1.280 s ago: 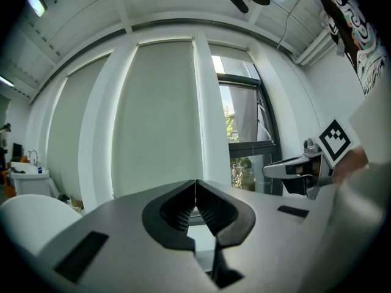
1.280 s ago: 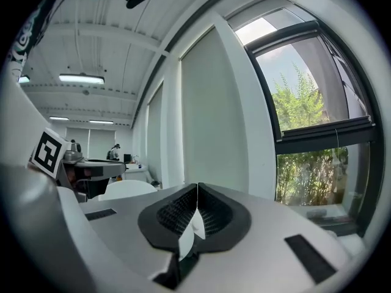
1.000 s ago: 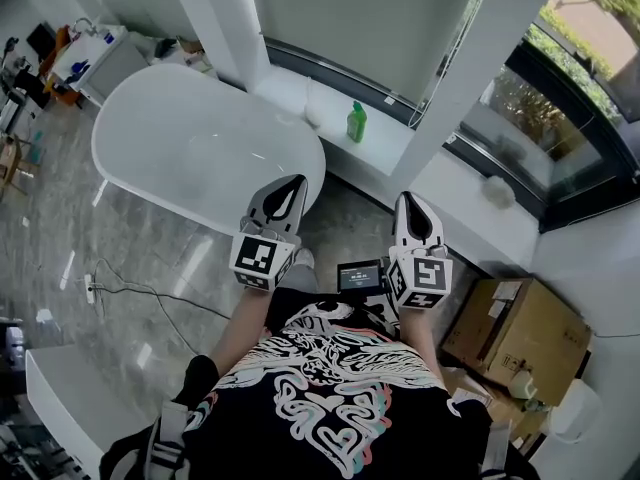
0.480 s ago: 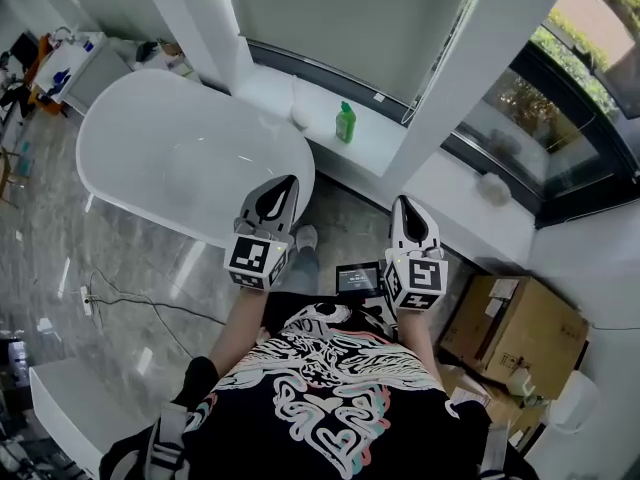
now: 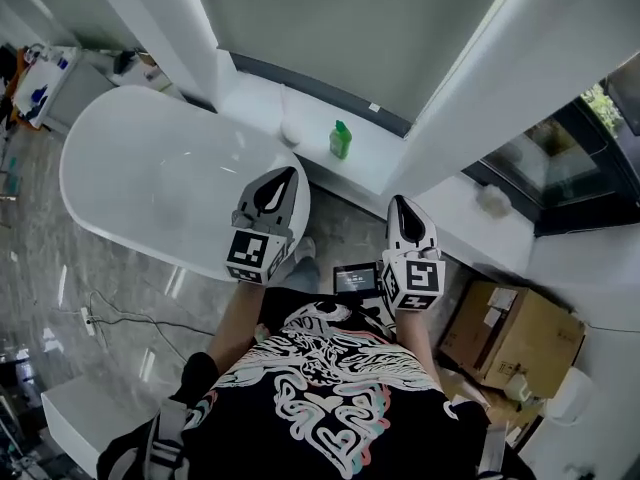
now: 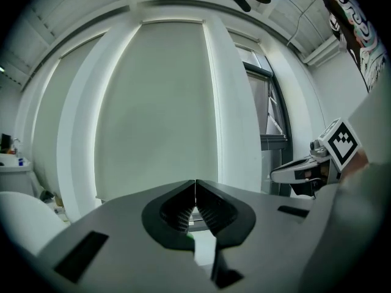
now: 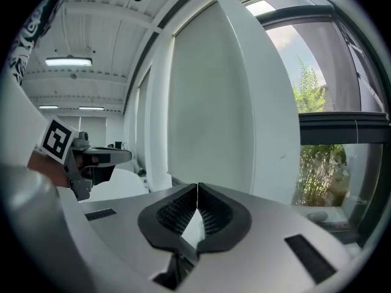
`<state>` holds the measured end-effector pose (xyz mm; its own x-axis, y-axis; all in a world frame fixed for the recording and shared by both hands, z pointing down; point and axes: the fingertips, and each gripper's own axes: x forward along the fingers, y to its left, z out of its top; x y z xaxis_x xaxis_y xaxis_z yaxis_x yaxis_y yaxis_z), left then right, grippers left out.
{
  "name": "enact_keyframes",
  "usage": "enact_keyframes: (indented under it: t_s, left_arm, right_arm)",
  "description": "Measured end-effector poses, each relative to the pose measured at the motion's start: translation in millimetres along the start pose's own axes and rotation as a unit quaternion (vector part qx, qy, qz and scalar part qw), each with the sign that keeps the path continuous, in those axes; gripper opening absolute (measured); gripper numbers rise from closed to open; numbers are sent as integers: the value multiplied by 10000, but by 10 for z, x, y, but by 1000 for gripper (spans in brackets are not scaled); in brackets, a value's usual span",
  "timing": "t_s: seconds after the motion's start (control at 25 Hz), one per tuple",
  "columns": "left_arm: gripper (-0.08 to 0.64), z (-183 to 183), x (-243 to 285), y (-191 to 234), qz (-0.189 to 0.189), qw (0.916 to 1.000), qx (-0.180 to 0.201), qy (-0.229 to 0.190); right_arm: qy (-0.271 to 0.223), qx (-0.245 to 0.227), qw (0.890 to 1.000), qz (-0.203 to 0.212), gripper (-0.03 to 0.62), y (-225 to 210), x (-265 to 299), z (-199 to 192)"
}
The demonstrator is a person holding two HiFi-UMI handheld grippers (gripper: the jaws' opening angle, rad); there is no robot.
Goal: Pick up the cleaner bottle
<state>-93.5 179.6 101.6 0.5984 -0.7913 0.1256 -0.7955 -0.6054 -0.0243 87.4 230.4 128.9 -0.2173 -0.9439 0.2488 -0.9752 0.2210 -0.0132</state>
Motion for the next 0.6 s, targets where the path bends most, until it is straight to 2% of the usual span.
enact_keyframes:
  t_s: [0.2,0.32,0.4,0.6]
  left_arm:
    - [17,-48,466,409,-100,9999,-27,88]
    - [17,-44,690,659,-127,9999,-53,88]
    - [17,-74,788,814,-123,9998,-115,119]
    - [17,-184,973,1217,-104,9995,-204,218]
  right_arm:
    - [47,68,9999,-101,29,-85,529,95]
    - [133,-92,9998,-116,29,-84,857,114]
    - [217,-227,9995,-94,29,-63,1043,103]
    - [322,-166,9993,64,28,25,1486,99]
